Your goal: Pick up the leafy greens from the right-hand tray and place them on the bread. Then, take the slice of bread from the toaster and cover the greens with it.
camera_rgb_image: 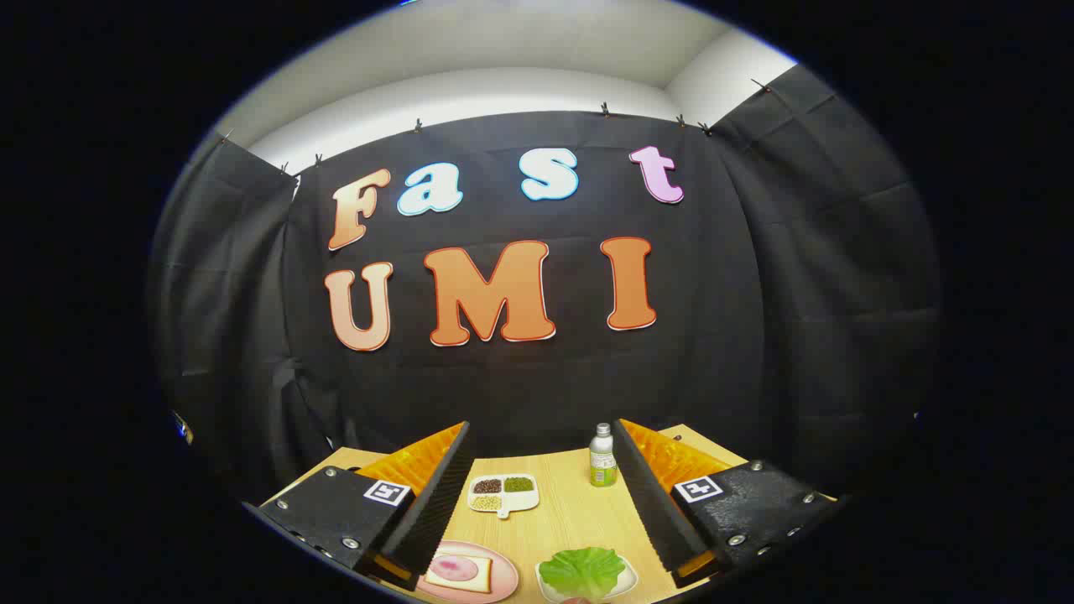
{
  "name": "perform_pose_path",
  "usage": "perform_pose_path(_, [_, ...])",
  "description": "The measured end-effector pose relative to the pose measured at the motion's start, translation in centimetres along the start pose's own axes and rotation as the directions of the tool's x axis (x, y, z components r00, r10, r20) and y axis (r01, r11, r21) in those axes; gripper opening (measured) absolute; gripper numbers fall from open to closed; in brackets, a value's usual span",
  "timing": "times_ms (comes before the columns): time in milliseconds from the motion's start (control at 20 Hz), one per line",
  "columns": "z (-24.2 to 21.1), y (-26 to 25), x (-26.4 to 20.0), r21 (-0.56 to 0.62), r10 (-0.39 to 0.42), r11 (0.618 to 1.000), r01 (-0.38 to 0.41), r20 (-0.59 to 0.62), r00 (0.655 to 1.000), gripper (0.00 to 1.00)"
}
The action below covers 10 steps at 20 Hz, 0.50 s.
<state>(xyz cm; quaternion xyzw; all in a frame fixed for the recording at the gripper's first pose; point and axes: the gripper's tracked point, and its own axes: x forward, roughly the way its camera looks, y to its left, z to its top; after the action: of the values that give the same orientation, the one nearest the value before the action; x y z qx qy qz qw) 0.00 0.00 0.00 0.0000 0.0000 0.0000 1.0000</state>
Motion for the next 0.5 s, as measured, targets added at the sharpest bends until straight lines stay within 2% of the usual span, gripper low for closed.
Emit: perform_pose_path(500, [-1.0,3.8,-0.7,-0.05,0.033,0.998,-0.035,-0.052,0.998,0.98])
